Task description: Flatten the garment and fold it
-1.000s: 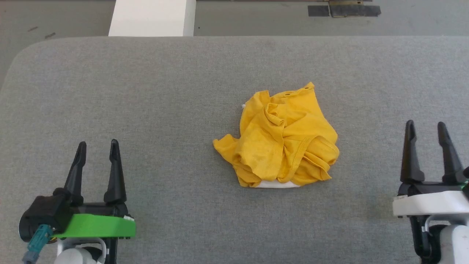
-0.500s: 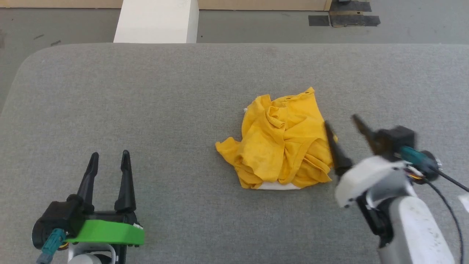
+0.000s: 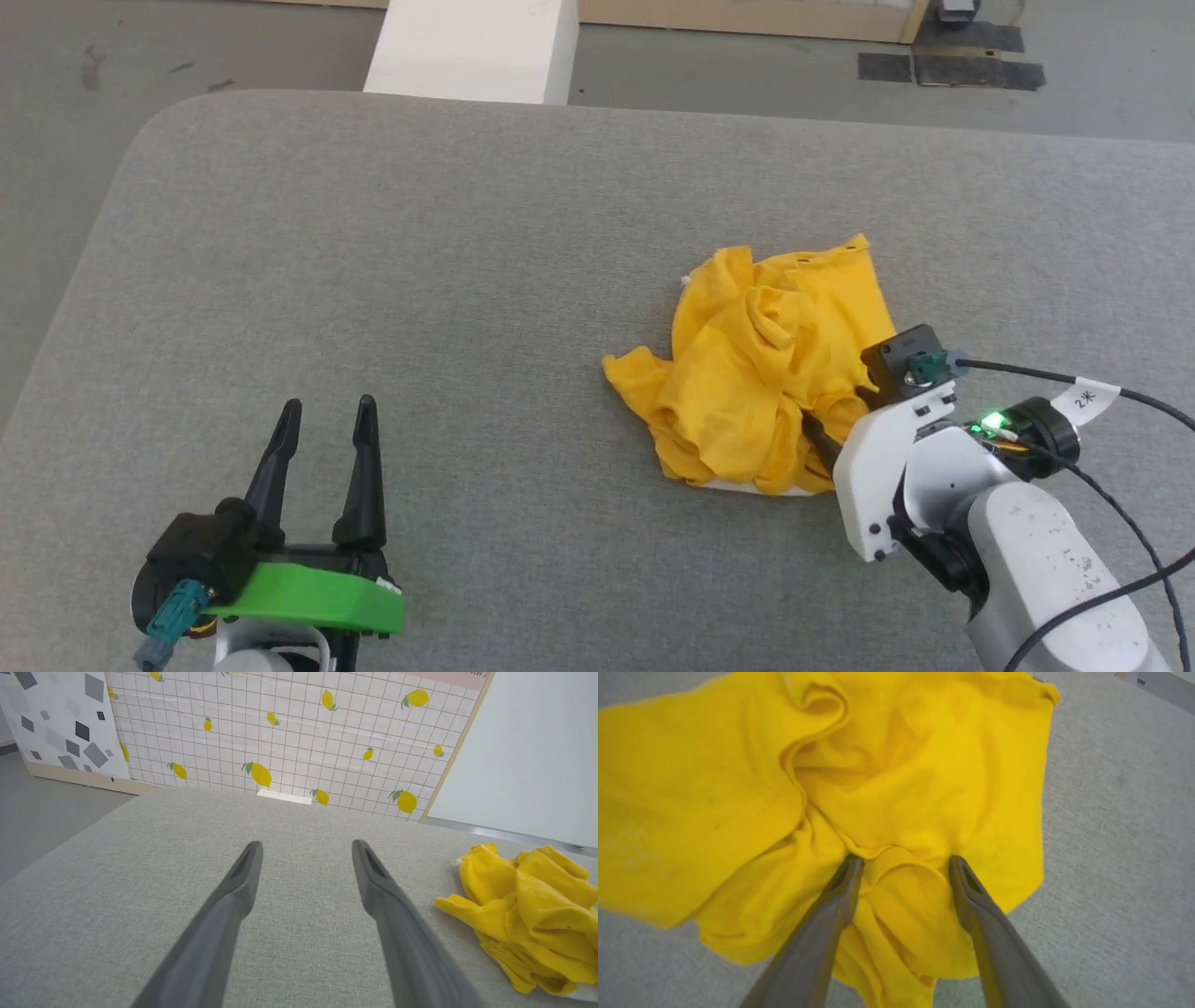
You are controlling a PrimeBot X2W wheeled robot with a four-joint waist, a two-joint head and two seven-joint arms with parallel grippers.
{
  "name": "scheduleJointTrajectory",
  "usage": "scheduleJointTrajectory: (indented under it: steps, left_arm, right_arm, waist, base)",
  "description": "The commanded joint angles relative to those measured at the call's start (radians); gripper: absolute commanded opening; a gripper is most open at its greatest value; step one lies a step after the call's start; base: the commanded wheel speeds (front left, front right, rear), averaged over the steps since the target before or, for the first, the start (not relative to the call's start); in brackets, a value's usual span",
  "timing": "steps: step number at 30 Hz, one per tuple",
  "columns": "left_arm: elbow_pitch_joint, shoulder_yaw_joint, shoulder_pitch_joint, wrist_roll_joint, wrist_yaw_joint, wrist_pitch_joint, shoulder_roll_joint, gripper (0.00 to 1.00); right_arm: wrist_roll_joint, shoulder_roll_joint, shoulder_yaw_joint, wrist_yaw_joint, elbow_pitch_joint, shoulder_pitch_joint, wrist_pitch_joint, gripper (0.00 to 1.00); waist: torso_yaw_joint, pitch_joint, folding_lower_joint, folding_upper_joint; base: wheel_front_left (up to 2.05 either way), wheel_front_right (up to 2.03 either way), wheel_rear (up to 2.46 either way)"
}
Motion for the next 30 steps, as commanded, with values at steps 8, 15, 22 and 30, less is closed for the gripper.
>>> scheduleJointTrajectory:
  steps: [8, 15, 22, 30]
  left_arm:
    - [0.000, 0.002, -0.002, -0.005, -0.007, -0.004, 0.005, 1.00]
    - [-0.010, -0.005, -0.014, -0.007, -0.007, -0.004, 0.015, 1.00]
    - [-0.015, -0.012, -0.024, -0.021, -0.007, -0.004, 0.023, 1.00]
    - [-0.004, -0.022, -0.031, -0.040, -0.007, -0.004, 0.035, 1.00]
  right_arm:
    - [0.013, 0.012, -0.023, -0.001, -0.062, -0.047, -0.022, 0.00]
    - [-0.026, 0.025, -0.170, -0.001, -0.212, -0.079, -0.085, 0.00]
    - [-0.061, 0.072, -0.344, -0.001, -0.389, 0.111, -0.051, 0.00]
    - [-0.083, 0.122, -0.428, -0.001, -0.357, 0.459, 0.075, 0.12]
  waist:
    - [-0.004, 0.000, 0.0000, -0.0001]
    - [-0.042, 0.010, 0.0000, -0.0001]
    - [-0.055, 0.029, 0.0000, -0.0001]
    - [-0.056, 0.058, 0.0000, -0.0001]
  base:
    - [0.00, 0.00, 0.00]
    - [0.00, 0.00, 0.00]
    - [0.00, 0.00, 0.00]
    - [0.00, 0.00, 0.00]
